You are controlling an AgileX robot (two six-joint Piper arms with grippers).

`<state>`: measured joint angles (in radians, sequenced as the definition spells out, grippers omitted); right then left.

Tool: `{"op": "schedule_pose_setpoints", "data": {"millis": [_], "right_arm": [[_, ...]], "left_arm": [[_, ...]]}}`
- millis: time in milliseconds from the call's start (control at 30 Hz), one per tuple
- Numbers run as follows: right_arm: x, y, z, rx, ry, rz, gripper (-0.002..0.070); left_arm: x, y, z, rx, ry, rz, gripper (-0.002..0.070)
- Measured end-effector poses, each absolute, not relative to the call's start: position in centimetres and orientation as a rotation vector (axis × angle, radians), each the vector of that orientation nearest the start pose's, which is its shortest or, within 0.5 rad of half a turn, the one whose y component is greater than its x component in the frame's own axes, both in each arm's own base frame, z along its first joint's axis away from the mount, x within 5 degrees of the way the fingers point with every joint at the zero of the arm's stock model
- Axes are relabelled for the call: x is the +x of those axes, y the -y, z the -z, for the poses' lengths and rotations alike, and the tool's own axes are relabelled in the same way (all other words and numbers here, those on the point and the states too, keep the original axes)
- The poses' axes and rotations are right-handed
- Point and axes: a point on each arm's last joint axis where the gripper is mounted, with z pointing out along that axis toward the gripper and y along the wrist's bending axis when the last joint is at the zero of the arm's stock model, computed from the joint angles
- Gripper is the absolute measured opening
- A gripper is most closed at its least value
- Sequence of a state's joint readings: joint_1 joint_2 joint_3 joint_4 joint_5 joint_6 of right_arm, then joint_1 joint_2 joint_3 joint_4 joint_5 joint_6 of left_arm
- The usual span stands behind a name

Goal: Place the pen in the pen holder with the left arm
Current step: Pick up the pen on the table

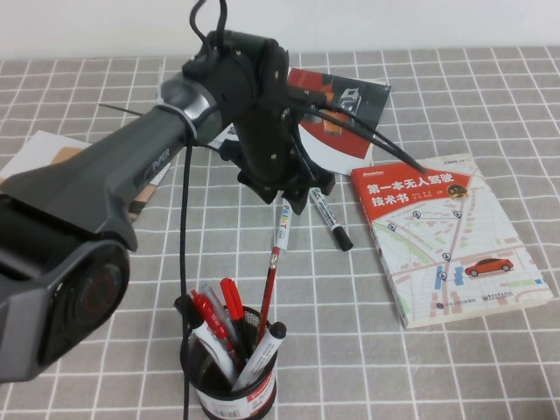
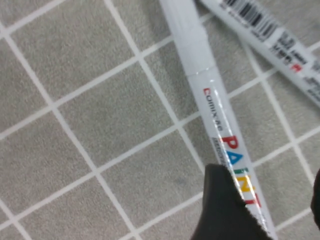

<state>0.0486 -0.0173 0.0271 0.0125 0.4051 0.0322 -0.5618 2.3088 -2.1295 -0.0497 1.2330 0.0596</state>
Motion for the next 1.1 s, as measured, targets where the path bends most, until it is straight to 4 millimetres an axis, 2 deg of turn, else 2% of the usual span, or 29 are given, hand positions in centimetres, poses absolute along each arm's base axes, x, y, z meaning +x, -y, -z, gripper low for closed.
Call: {"op": "schedule_pose_setpoints", "data": {"millis": [233, 433, 733, 1100], "right_arm": [[5.1, -0.3, -16.9, -0.008, -1.899, -0.067, -0.0015], [5.1, -0.3, -16.9, -0.008, -1.899, -0.067, -0.0015], [5.1, -0.3, -16.9, -0.008, -1.899, -0.067, -0.0015], [5.1, -0.3, -16.9, -0.008, -1.899, -0.067, -0.0015]], "left_arm": [[41.7, 26.8, -19.6, 0.882, -2.818, 0.143, 0.0331], [41.9, 26.8, -18.8, 0.888, -2.831, 0.125, 0.0314], [41.9, 26.7, -18.6, 0.892, -2.831, 0.111, 0.0193], [42.0, 26.7, -18.2, 0.867, -2.845, 0.106, 0.0172]]}}
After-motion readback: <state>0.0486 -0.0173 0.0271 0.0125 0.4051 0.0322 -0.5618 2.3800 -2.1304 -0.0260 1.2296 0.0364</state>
